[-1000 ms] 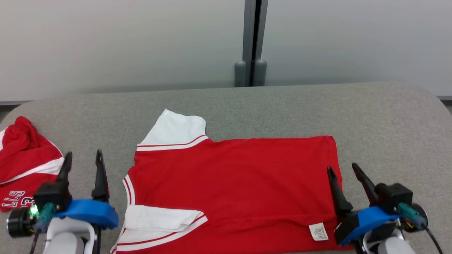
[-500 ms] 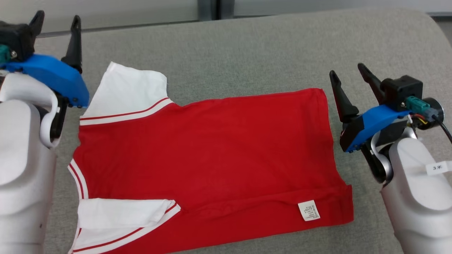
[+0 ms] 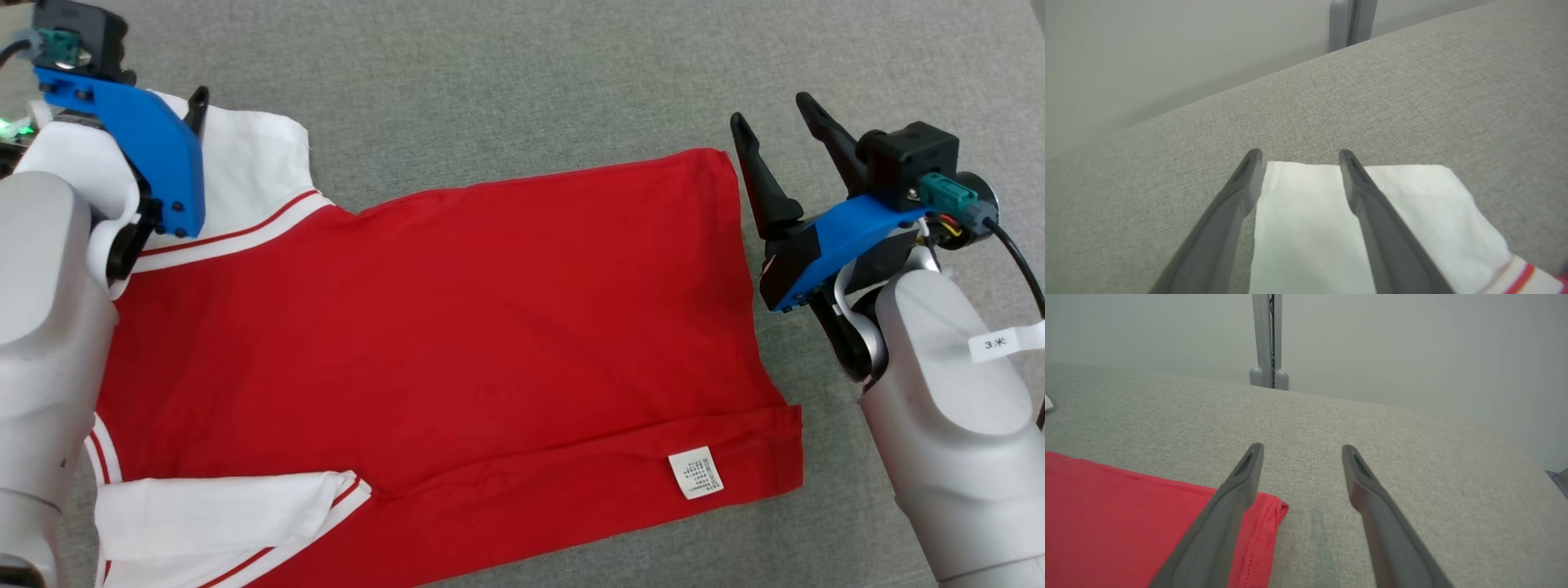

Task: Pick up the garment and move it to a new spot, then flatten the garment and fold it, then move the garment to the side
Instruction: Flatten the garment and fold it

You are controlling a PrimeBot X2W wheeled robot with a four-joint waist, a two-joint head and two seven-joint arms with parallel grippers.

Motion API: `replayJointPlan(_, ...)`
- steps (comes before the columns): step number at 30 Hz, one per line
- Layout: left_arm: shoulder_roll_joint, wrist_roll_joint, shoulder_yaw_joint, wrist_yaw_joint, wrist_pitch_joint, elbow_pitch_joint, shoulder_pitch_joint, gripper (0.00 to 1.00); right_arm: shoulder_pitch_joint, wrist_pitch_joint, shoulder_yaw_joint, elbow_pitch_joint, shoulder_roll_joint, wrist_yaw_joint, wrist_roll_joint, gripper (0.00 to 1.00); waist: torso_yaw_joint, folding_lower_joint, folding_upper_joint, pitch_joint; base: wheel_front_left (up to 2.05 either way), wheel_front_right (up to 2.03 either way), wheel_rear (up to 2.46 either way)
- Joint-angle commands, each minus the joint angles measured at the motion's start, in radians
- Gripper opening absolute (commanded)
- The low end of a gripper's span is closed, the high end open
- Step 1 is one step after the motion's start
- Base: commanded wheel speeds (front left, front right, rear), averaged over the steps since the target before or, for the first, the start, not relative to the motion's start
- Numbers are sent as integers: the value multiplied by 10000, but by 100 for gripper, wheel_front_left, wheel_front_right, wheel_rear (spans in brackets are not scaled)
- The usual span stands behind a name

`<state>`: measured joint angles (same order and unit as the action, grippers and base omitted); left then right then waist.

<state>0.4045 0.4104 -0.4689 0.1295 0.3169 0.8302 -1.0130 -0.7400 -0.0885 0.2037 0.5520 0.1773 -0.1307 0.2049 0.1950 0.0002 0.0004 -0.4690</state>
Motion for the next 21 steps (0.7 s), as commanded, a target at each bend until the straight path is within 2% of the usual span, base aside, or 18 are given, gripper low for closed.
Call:
replayJointPlan(1,104,146,-138,0,82,138,-241,100,-203,-80,49,71,2,-2,45,100,50,-2,-4,-41,0,0,0)
replayJointPlan(10,228,1082,-854,2,640,1205,-595,100,-508,-154,421,469,52,-2,241,100,207,-2,-4,-184,0,0,0)
replayJointPlan(11,213,1174,-855,2,614,1290,-631,97,-553,-121,476,515,42,-2,281,100,217,-2,-4,-204,0,0,0)
replayJointPlan(12,234,1187,-919,2,536,1334,-701,61,-600,-113,510,539,37,-2,304,100,230,-2,-4,-223,0,0,0)
replayJointPlan(13,229,1230,-1005,2,510,1398,-748,0,-633,-82,557,580,40,-2,355,100,235,-2,-4,-234,0,0,0)
replayJointPlan(21,175,1771,-1599,3,-161,1531,-878,0,-551,684,939,998,187,-2,1005,100,29,-2,-4,102,0,0,0)
